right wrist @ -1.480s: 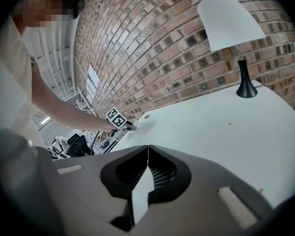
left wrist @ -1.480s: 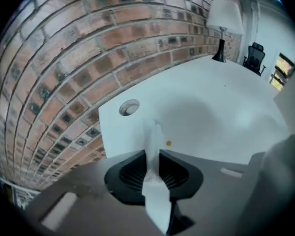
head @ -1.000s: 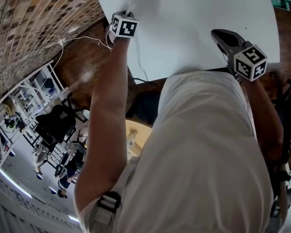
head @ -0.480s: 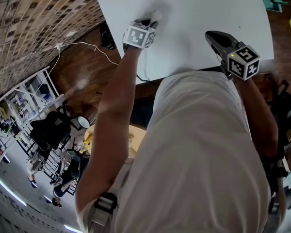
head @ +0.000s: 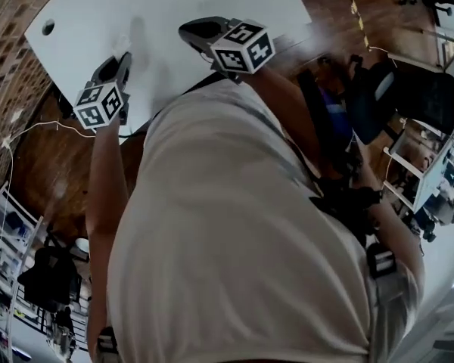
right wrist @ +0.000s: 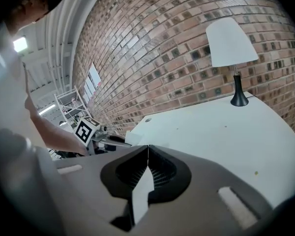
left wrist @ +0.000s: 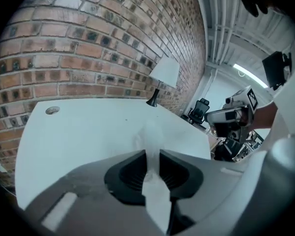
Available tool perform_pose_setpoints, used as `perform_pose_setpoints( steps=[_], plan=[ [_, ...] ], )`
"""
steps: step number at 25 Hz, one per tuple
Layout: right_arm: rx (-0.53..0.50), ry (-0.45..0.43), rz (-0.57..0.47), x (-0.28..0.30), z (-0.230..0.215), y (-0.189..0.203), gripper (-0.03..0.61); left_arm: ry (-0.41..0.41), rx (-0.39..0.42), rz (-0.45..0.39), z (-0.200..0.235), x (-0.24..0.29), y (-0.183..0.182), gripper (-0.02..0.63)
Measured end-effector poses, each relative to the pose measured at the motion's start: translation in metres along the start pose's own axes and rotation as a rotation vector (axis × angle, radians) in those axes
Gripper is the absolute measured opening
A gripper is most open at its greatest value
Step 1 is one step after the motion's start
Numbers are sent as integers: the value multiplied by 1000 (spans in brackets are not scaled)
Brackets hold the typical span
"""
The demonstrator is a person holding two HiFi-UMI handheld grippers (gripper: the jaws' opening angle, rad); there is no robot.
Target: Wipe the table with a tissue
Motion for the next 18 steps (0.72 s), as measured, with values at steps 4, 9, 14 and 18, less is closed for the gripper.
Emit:
perform_pose_setpoints(
  steps=[4,9,14,18],
  plan=[
    [-15,21,15,-21,0,10,8,38,-35,-57,-32,2,5,71],
    [-12,50,-5,-23,3,8,9,63,-50,-80,-38,-2,7,71],
    [1,76,-16,-36,2,15,8,88,-52,-56,-52,3,17,72],
    [11,107,-21,-55,-1,21,9,125,-68,-28,-71,12,30,72]
  ],
)
Point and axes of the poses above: the fingertips, and each gripper's own axes: x forward along the fingers, z to its left, y out of its underside, the point moved 1 cm from there along -x, backward along the fingers, and after that the axes turned 6 degrees about -x, right-handed, at the moved point
